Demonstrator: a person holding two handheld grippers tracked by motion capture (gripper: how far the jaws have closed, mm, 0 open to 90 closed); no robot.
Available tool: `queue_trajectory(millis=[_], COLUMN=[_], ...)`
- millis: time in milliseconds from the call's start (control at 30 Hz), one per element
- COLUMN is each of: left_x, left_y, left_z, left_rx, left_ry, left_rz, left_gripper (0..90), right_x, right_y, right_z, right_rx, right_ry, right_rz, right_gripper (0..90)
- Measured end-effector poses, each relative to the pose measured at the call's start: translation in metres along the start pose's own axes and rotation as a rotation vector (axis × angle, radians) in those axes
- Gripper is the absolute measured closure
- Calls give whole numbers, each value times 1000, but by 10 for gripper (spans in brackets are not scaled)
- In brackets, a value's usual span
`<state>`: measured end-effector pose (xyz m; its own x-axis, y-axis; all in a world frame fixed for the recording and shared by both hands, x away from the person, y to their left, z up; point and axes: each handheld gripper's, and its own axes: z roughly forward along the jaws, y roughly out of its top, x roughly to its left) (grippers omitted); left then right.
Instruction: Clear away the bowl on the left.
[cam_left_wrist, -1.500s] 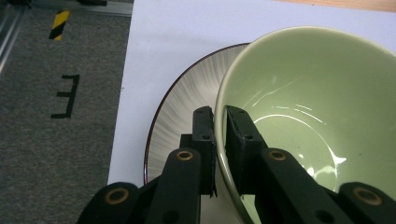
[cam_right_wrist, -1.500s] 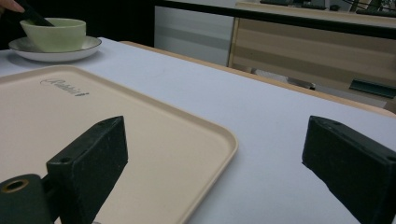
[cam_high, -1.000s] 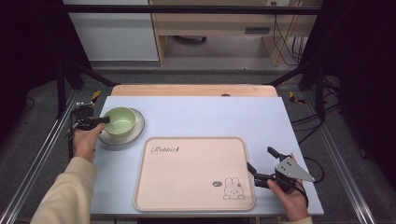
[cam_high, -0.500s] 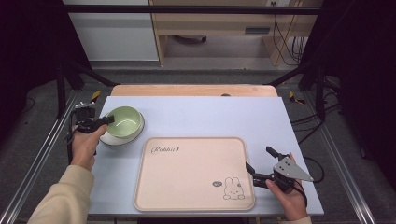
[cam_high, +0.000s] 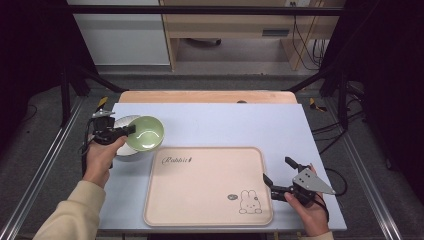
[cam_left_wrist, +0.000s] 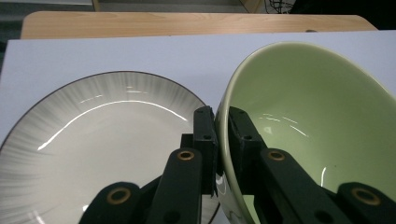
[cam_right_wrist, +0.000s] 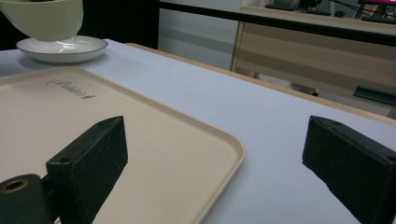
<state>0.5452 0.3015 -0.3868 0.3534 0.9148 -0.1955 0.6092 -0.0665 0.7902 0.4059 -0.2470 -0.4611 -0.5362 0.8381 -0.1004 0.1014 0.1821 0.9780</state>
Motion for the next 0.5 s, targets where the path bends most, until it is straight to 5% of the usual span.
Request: queue_trajectory(millis=[500], left_x=[-28], left_y=[2], left_z=[6], left_rx=[6], left_ry=[-56], left_rz=[45], left_gripper=[828], right_x=[0], right_y=[1], right_z=[-1], right_rx=[-18], right_ry=[5], right_rz=[-1], right_gripper=[67])
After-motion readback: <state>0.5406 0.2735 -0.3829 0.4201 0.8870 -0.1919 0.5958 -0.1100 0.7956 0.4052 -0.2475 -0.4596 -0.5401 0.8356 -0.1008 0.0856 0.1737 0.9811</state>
